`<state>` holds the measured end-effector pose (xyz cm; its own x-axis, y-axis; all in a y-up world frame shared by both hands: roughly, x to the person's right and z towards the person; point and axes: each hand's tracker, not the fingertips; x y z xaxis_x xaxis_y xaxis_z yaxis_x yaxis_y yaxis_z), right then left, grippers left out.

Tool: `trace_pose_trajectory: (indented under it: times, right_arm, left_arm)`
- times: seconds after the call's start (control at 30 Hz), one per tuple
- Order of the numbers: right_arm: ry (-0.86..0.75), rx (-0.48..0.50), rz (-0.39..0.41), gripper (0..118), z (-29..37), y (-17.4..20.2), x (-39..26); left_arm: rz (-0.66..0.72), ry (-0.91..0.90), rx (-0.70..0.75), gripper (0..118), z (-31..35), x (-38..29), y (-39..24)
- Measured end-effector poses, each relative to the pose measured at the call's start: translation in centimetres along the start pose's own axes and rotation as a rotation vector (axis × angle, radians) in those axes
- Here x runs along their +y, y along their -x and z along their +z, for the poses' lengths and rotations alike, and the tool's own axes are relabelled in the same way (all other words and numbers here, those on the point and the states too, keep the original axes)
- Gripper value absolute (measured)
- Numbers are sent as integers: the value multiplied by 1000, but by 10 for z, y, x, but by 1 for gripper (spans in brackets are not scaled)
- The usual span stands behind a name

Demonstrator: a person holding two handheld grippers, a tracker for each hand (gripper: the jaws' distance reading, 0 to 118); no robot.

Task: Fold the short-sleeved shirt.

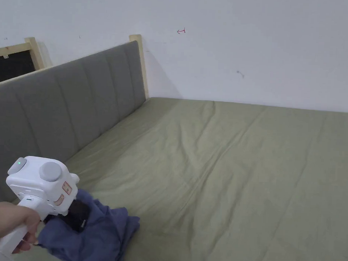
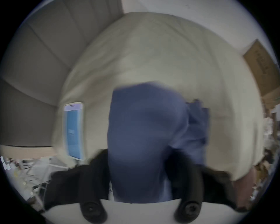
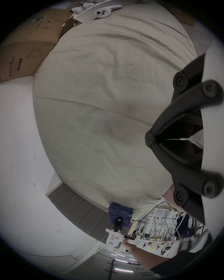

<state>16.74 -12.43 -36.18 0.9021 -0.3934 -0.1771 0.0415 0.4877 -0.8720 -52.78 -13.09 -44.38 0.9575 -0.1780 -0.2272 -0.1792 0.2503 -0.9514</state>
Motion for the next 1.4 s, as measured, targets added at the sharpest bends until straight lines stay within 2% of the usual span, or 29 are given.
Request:
trace_pose_trajectory:
  times: [0.03, 0.2, 0.27, 0.33, 0.43, 0.47, 0.5, 0.57, 0.6, 0.63, 0.73, 0.87, 0.97, 1.07, 1.17, 1.27, 1.3, 1.33, 1.37, 1.4]
  right_arm:
    - [-6, -3, -6, 0, 1, 0, 1]
    - [-18, -13, 1, 0, 6, 4, 3]
    - [-27, -18, 15, 0, 10, 7, 2]
    - [-55, -24, 28, 0, 17, 9, 2]
    - [-110, -15, 28, 0, 29, 12, 2]
    - [-127, -6, 24, 0, 34, 11, 3]
    - [-134, -1, 23, 0, 38, 12, 3]
    - [-148, 7, 25, 0, 50, 14, 4]
    - [-159, 7, 30, 0, 56, 15, 5]
    - [-181, 6, 37, 0, 65, 17, 5]
    - [-291, 8, 47, 0, 93, 20, 6]
    - [-566, -30, 112, 0, 130, 28, 1]
    - [-852, -129, 189, 0, 153, 36, -14]
    - [-1049, -212, 193, 0, 158, 33, -27]
    - [-1110, -277, 177, 0, 155, 35, -33]
    - [-1078, -294, 191, 0, 150, 36, -35]
    - [-1074, -289, 197, 0, 149, 35, -37]
    - [-1070, -291, 201, 0, 149, 35, -38]
    - [-1070, -294, 200, 6, 148, 36, -39]
    - [-1070, -286, 195, 27, 149, 36, -40]
  left_arm:
    - [-2, -11, 64, 80, 1, -3, -2]
    - [107, -129, 75, 86, 23, -8, 2]
    - [123, -227, 32, 91, 43, -19, -15]
    - [105, -374, -29, 84, 70, -33, -47]
    - [75, -536, -193, 24, 100, -67, -102]
    - [59, -558, -288, 24, 108, -82, -125]
    - [46, -558, -325, 0, 114, -96, -143]
    - [6, -592, -574, 0, 138, -122, -187]
    - [-22, -595, -623, 0, 147, -131, -204]
    - [-27, -630, -595, 0, 157, -140, -223]
    - [0, -765, -666, 0, 188, -156, -260]
    - [-12, -1080, -527, 0, 231, -178, -297]
    - [-11, -1318, -422, 0, 254, -202, -315]
    - [-40, -1449, -335, 0, 260, -222, -330]
    - [-38, -1482, -257, 0, 258, -237, -343]
    - [-36, -1462, -251, 0, 255, -243, -349]
    - [-32, -1455, -241, 4, 256, -243, -350]
    - [-29, -1449, -240, 24, 256, -243, -350]
    - [-29, -1446, -251, 54, 259, -245, -348]
    - [-25, -1444, -272, 85, 260, -245, -347]
